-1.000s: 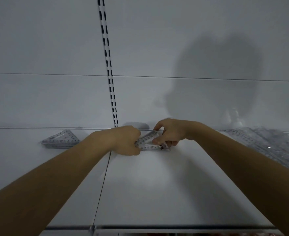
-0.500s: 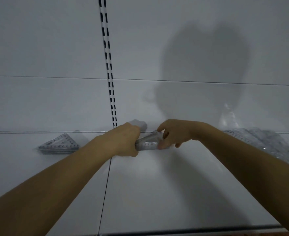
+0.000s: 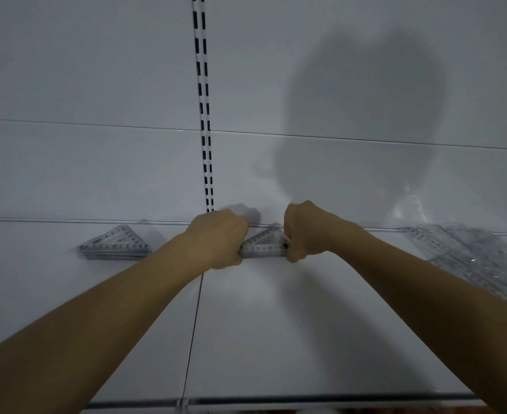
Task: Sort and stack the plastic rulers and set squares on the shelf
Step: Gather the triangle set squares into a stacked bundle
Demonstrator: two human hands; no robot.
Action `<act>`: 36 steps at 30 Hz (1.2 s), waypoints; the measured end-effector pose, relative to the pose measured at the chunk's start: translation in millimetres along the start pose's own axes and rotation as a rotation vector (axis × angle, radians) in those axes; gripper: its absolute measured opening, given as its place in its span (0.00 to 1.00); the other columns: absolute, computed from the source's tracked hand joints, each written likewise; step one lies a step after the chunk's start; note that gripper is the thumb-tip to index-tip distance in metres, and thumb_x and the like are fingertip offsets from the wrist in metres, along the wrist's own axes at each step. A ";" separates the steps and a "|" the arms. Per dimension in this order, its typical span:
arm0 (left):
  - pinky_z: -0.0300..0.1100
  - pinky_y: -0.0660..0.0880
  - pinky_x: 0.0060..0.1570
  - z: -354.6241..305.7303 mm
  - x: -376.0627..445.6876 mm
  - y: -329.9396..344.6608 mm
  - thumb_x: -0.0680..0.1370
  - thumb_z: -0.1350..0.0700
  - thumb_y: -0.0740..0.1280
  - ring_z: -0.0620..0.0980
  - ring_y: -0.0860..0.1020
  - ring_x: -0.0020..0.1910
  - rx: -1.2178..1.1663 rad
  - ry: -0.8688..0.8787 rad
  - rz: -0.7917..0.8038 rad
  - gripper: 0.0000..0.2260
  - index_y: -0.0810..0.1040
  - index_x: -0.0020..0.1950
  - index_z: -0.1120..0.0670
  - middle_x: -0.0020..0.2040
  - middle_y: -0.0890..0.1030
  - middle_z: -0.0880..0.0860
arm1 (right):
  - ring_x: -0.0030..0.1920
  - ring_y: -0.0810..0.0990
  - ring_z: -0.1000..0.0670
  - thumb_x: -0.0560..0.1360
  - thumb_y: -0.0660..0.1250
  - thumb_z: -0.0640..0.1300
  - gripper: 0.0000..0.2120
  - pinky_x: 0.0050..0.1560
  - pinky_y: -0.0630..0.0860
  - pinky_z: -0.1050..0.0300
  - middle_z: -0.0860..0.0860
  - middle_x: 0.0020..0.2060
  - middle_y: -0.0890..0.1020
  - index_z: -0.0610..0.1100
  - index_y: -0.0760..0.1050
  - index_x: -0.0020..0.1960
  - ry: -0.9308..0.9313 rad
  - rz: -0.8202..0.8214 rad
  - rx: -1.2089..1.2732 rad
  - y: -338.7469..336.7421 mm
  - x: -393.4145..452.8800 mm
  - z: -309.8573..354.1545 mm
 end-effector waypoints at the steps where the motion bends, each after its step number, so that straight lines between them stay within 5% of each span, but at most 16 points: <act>1: 0.43 0.69 0.38 0.5 -0.9 -0.2 0.77 0.49 0.71 0.50 0.71 0.39 0.009 0.015 0.009 0.20 0.63 0.33 0.50 0.33 0.66 0.48 | 0.24 0.68 0.53 0.63 0.78 0.41 0.18 0.29 0.68 0.61 0.51 0.22 0.70 0.43 0.67 0.28 0.003 -0.006 0.018 0.5 -1.6 0.2; 8: 0.41 0.67 0.32 2.2 -6.0 3.3 0.76 0.51 0.71 0.45 0.68 0.30 0.009 0.095 0.052 0.16 0.69 0.34 0.54 0.32 0.69 0.49 | 0.22 0.67 0.53 0.63 0.75 0.39 0.17 0.31 0.69 0.60 0.55 0.15 0.67 0.42 0.67 0.28 0.011 -0.012 0.125 6.5 -17.8 4.6; 11: 0.43 0.73 0.35 7.9 -6.8 7.7 0.72 0.52 0.73 0.52 0.79 0.37 0.000 0.082 0.098 0.10 0.80 0.43 0.59 0.38 0.81 0.55 | 0.24 0.71 0.53 0.64 0.75 0.41 0.14 0.34 0.72 0.60 0.54 0.19 0.74 0.42 0.70 0.29 0.014 0.020 0.140 8.9 -22.6 6.8; 14: 0.43 0.75 0.39 18.4 -9.2 13.9 0.71 0.50 0.75 0.54 0.82 0.46 0.013 0.037 0.159 0.15 0.82 0.52 0.59 0.47 0.84 0.56 | 0.25 0.72 0.53 0.65 0.76 0.42 0.13 0.34 0.73 0.60 0.53 0.22 0.76 0.41 0.72 0.29 0.020 0.020 0.172 10.9 -26.5 6.3; 20: 0.36 0.69 0.26 21.8 -14.4 12.6 0.72 0.54 0.73 0.45 0.75 0.26 0.006 -0.002 0.160 0.15 0.74 0.28 0.55 0.25 0.78 0.48 | 0.25 0.76 0.55 0.66 0.75 0.45 0.11 0.41 0.82 0.57 0.50 0.26 0.83 0.41 0.78 0.29 0.049 0.028 0.189 9.5 -32.6 1.9; 27: 0.33 0.75 0.32 17.2 -14.8 5.7 0.74 0.56 0.71 0.40 0.79 0.27 -0.070 0.018 0.267 0.10 0.83 0.34 0.58 0.27 0.82 0.47 | 0.31 0.81 0.55 0.69 0.74 0.44 0.08 0.49 0.83 0.58 0.49 0.34 0.87 0.41 0.81 0.34 0.059 0.123 0.112 4.0 -31.7 12.2; 32: 0.39 0.81 0.38 18.7 -16.6 4.8 0.71 0.58 0.71 0.42 0.81 0.28 -0.076 0.048 0.256 0.08 0.82 0.32 0.57 0.27 0.82 0.47 | 0.28 0.79 0.55 0.68 0.73 0.42 0.10 0.45 0.82 0.60 0.49 0.33 0.86 0.42 0.77 0.30 0.061 0.111 0.104 4.7 -30.6 12.7; 36: 0.35 0.77 0.31 14.1 -17.0 2.7 0.69 0.59 0.72 0.40 0.76 0.22 -0.006 0.050 0.214 0.10 0.79 0.28 0.56 0.23 0.79 0.47 | 0.29 0.80 0.54 0.68 0.73 0.42 0.11 0.45 0.82 0.59 0.48 0.32 0.86 0.43 0.76 0.29 0.069 0.108 0.105 7.3 -29.6 10.7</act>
Point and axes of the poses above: each hand's wrist, its own x-axis towards the middle knuckle, its own y-axis out of the palm, z = x × y, the point moved 6 cm from there along x, towards the middle knuckle
